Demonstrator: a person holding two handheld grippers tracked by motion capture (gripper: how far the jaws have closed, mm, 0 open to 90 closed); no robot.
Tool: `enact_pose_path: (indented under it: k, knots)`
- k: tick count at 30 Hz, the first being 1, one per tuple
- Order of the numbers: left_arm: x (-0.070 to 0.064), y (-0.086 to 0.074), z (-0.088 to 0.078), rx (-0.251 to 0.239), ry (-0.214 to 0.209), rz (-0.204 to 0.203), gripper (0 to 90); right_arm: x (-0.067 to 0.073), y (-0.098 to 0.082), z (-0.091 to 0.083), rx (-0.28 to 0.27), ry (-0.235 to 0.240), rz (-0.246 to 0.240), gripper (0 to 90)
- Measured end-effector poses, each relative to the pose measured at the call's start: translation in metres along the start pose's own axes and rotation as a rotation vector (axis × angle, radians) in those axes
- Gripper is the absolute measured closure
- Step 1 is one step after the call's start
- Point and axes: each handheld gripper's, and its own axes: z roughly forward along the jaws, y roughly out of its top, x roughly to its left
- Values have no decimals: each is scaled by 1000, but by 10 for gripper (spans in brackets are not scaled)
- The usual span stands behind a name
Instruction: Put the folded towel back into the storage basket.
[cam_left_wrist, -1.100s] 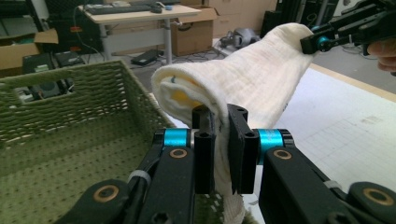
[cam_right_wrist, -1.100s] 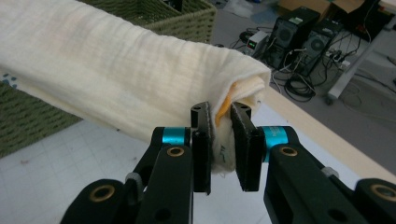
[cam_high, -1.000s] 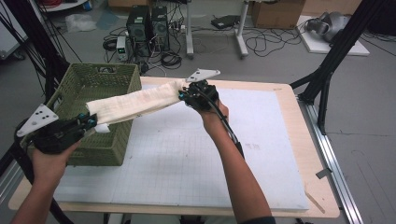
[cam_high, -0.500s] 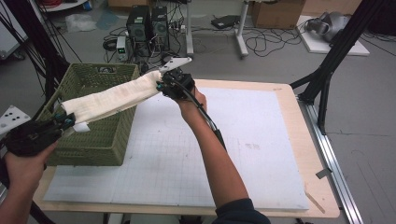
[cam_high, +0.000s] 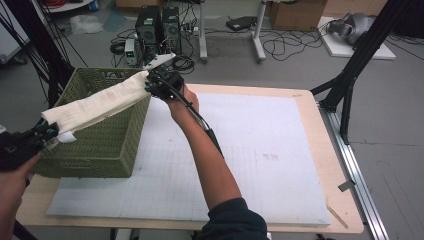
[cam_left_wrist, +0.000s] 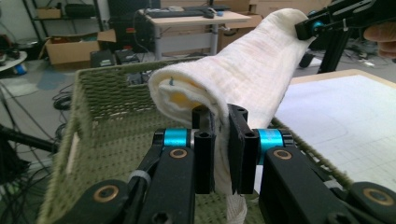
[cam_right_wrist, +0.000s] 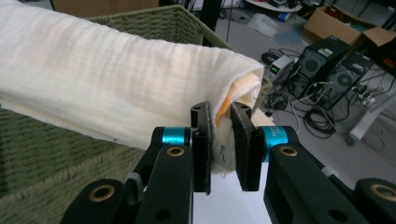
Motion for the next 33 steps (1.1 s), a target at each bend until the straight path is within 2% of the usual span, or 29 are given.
enact_pose_path:
  k: [6,13,18,33]
  knots:
    - [11,-5,-7,10,31,-1,816,9,14,19,15,9,-33,793]
    - [16,-10,-10,23,66,9,816,15,25,41,21,14,-31,793]
    - [18,-13,-8,43,83,23,816,17,28,55,24,14,-17,794]
    - [20,-17,-5,68,104,39,812,24,34,89,70,-6,-20,793]
